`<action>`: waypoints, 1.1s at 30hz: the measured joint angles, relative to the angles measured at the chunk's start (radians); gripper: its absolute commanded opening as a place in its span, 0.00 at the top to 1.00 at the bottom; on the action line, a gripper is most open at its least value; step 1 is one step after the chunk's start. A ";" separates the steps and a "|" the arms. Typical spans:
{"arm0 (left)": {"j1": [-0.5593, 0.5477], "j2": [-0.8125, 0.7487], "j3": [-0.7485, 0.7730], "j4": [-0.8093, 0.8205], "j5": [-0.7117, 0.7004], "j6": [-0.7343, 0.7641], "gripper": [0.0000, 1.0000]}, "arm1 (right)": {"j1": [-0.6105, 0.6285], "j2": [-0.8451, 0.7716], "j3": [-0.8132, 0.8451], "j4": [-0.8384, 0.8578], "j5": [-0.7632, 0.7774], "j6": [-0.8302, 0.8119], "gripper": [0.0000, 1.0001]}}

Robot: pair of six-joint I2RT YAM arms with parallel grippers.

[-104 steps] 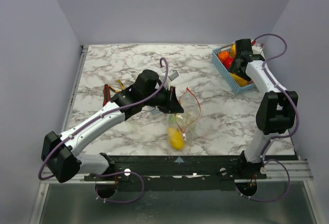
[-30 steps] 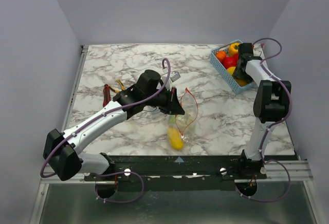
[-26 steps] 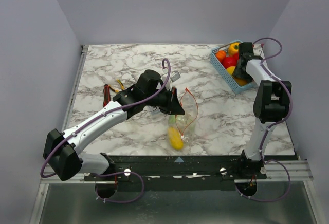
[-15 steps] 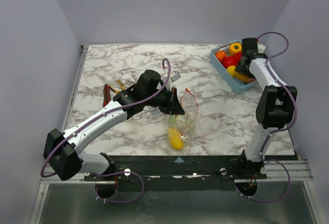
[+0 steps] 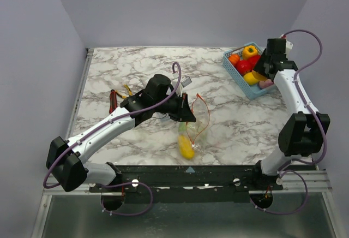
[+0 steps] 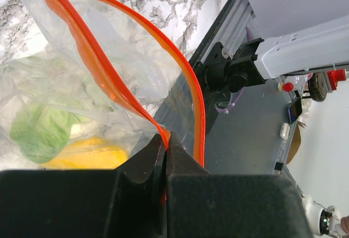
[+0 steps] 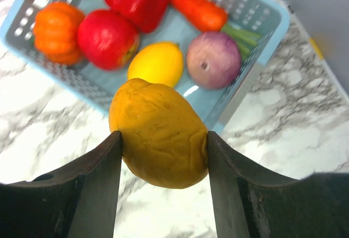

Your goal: Place the food in the zip-top bag and seal the zipper

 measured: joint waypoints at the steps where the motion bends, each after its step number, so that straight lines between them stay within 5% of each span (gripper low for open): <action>1: 0.000 0.000 0.000 0.000 0.000 0.000 1.00 | 0.000 -0.031 -0.026 0.005 -0.032 0.000 0.99; 10: 0.000 0.005 0.000 0.001 0.007 -0.003 1.00 | 0.021 -0.391 -0.267 0.022 -0.375 0.034 0.99; 16: 0.000 0.015 0.000 0.003 0.016 -0.005 1.00 | 0.161 -0.536 -0.341 0.015 -0.522 0.105 0.99; 27: 0.000 0.016 0.000 0.000 0.007 -0.001 1.00 | 0.690 -0.588 -0.272 -0.069 -0.389 0.210 0.99; 33: 0.000 0.013 0.000 -0.006 -0.013 0.008 1.00 | 0.818 -0.590 -0.233 -0.187 -0.242 0.272 1.00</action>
